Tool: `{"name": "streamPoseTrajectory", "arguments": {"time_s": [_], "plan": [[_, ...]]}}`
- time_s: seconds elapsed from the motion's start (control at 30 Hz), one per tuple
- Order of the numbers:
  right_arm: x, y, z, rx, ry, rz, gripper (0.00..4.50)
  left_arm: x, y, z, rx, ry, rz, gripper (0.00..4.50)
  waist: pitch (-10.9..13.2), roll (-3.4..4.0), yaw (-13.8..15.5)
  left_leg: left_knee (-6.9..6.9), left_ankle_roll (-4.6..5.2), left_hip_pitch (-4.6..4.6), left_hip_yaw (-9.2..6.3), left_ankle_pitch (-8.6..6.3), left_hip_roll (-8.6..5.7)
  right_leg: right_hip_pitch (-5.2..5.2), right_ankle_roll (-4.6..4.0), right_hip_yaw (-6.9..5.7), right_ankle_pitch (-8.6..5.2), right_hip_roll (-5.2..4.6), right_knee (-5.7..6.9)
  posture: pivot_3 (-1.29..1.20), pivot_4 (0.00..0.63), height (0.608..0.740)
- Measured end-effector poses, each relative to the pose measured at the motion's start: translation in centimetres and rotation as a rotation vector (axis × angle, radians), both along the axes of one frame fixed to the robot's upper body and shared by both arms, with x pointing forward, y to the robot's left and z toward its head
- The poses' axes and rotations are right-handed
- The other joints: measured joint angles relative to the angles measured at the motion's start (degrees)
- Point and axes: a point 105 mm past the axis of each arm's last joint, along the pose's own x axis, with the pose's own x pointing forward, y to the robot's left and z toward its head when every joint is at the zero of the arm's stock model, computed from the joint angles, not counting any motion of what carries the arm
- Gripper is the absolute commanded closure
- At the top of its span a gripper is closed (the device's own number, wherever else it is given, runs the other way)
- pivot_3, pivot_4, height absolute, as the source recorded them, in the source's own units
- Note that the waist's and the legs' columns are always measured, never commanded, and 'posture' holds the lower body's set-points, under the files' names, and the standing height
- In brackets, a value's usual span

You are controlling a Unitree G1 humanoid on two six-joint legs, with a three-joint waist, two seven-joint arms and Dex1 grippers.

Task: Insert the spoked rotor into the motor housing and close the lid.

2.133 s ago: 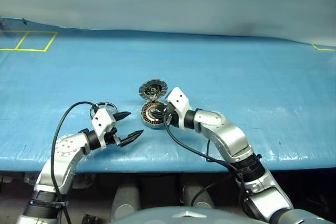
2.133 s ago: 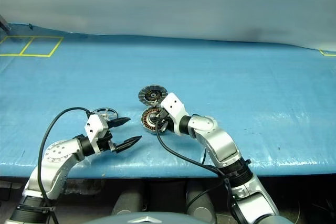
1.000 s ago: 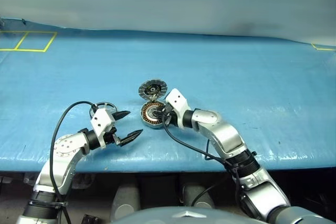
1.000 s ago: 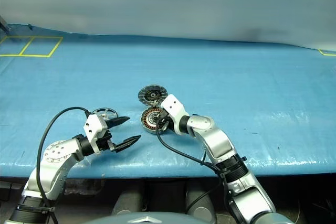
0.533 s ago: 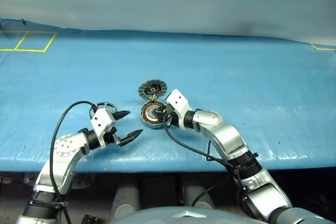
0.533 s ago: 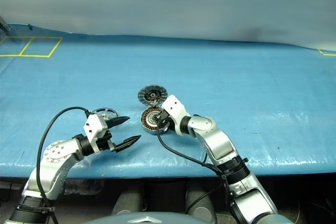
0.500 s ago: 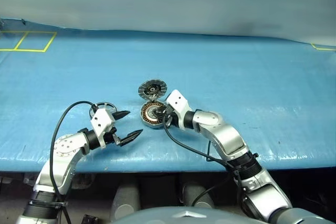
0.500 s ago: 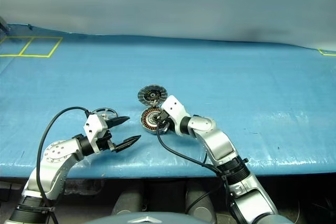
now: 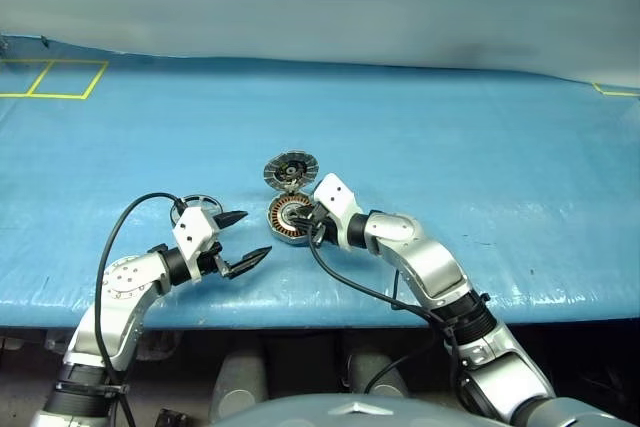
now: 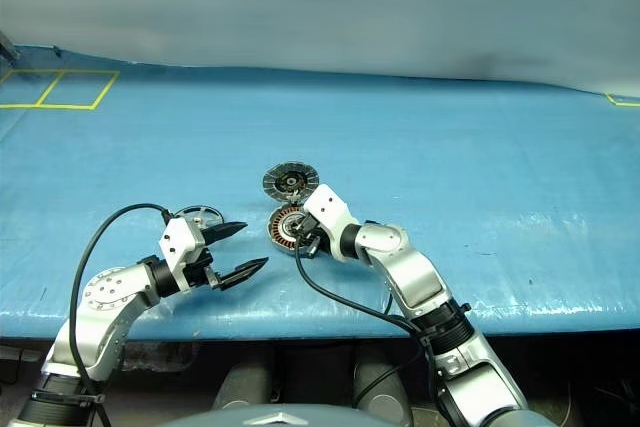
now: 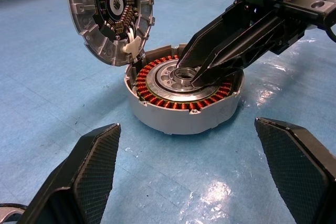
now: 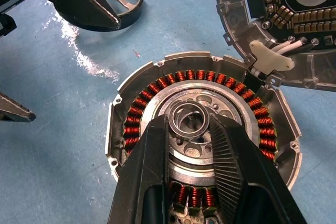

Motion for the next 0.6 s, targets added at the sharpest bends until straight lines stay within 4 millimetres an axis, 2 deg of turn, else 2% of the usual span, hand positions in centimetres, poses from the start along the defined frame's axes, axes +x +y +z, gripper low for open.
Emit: {"name": "streamPoseTrajectory", "arguments": {"time_s": [0.6], "plan": [[0.21,-0.08,0.04,-0.007,-0.008,-0.004,3.74,0.02,0.05,-0.04,0.000,0.000,0.007,0.00,0.0,0.00,0.0,0.00,0.00,0.00,0.00,0.00,0.00,0.00,0.00,0.00,0.00,0.00,0.00,0.00,0.150,0.740]]}}
